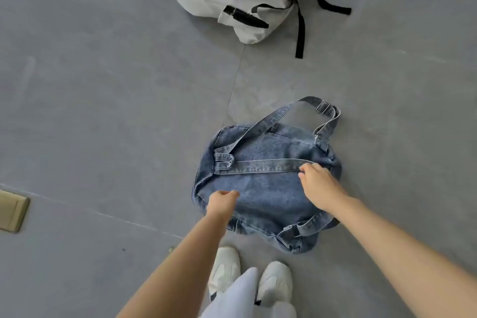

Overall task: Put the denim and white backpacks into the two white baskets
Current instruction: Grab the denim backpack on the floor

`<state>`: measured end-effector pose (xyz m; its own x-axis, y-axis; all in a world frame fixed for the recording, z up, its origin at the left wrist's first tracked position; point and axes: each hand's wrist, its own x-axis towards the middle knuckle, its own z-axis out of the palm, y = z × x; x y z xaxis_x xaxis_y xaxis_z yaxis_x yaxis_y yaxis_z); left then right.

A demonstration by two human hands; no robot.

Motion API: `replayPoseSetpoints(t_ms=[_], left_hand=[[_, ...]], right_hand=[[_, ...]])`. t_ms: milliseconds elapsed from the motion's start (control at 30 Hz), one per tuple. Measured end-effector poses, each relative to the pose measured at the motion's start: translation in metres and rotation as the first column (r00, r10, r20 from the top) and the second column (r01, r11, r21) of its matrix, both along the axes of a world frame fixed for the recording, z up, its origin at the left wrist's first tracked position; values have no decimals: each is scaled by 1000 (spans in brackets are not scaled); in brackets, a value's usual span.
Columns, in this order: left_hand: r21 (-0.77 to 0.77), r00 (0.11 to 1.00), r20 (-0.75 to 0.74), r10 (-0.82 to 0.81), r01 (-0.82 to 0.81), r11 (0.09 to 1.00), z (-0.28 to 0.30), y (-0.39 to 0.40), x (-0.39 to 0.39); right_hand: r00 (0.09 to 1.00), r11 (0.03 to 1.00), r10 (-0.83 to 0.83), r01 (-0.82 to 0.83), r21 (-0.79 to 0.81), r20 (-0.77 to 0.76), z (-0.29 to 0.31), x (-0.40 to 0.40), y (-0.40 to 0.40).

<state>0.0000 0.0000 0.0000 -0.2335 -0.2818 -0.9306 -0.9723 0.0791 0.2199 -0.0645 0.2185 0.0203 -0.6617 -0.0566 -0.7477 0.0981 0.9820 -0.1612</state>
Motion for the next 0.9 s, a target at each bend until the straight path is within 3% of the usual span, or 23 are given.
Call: replayPoseSetpoints(t_ms=[100,167,200,267,333,400,500,533,600,700,833,900], left_hand=[[-68,997,20,-69,70,995,-49,18,-19],[-157,973,-59,-223,212,965,-72,39,-34],[-239,913,-138,-384,346,907,-82,49,-39],[-401,681,-272,-680,562,723,-96,62,-47],[-475,552,-301,-777,620,624,-107,63,-53],[-508,552,-280,-785,609,609,-106,58,-54],[-410,471,-65,-880,792,453,-92,47,-44],[-363,480,23,-877,821,440,-90,43,-36],[-305,526,189,-829,834,460,-84,37,-20],[-221,566,331,-755,825,521,-78,35,-7],[89,662,488,-569,611,787,-108,53,0],[82,777,472,-417,432,898,-119,64,6]], right_hand=[[996,998,58,-58,17,-61,-47,-32,-8],[994,997,73,-71,33,-85,-67,-56,-16],[990,994,98,-93,50,-98,-78,-64,-18],[986,988,139,-132,81,-94,-91,-75,-21],[986,984,156,-149,99,-65,-104,-81,-22],[987,982,155,-151,112,-30,-112,-82,-20],[973,957,230,-221,188,-22,-116,-75,-18],[964,947,263,-250,200,-43,-117,-72,-17],[944,934,317,-292,208,-97,-114,-66,-16],[941,961,268,-246,126,-206,-106,-59,-13],[935,976,215,-213,37,-283,-88,-51,-11],[956,989,133,-146,-31,-261,-79,-46,-10]])
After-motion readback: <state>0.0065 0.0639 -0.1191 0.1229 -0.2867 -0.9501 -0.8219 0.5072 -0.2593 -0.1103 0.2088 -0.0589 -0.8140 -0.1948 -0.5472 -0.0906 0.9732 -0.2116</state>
